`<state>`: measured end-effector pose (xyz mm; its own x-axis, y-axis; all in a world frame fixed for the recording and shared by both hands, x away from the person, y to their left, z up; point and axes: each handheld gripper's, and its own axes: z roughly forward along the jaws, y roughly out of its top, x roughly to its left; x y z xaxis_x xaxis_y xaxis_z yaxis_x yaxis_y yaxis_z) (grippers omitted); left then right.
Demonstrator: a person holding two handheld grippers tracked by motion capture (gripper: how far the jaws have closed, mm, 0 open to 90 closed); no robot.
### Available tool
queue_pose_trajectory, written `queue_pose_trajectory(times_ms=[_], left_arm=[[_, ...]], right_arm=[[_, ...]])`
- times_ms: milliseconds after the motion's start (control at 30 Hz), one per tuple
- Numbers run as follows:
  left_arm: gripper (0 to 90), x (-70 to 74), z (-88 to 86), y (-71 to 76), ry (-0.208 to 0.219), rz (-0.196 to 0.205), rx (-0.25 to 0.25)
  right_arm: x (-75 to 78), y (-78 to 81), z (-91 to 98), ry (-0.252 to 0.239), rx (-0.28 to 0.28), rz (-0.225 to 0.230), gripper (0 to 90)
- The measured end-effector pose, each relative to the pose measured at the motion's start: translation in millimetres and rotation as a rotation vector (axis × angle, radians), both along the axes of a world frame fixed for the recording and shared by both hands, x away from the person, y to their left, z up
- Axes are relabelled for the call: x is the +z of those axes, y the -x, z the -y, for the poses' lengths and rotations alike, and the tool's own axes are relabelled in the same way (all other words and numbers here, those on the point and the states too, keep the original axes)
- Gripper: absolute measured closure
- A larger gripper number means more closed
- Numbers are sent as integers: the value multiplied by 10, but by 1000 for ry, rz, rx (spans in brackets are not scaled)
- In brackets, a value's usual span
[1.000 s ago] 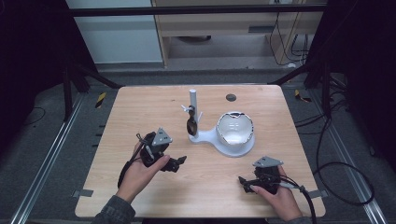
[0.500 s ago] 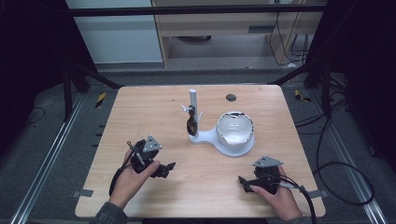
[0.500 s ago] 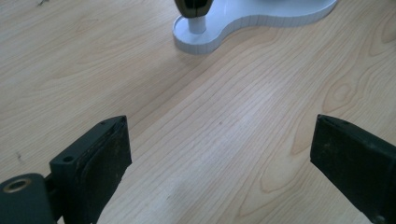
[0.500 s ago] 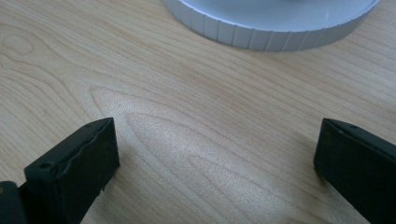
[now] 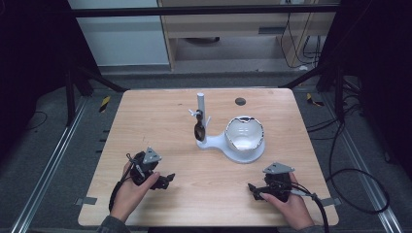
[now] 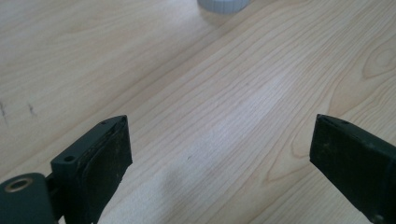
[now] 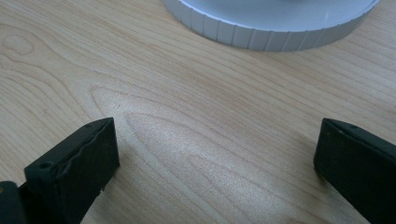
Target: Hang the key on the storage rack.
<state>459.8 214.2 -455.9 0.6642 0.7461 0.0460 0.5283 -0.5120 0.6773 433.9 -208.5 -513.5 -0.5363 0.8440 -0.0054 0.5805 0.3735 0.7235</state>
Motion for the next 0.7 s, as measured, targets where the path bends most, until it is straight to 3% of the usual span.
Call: queue_pose_trajectory(times_ms=[700], left_arm=[[52, -290, -243, -19, -1, -56, 67]], right_arm=[[1, 1, 0, 1, -1, -1, 5]])
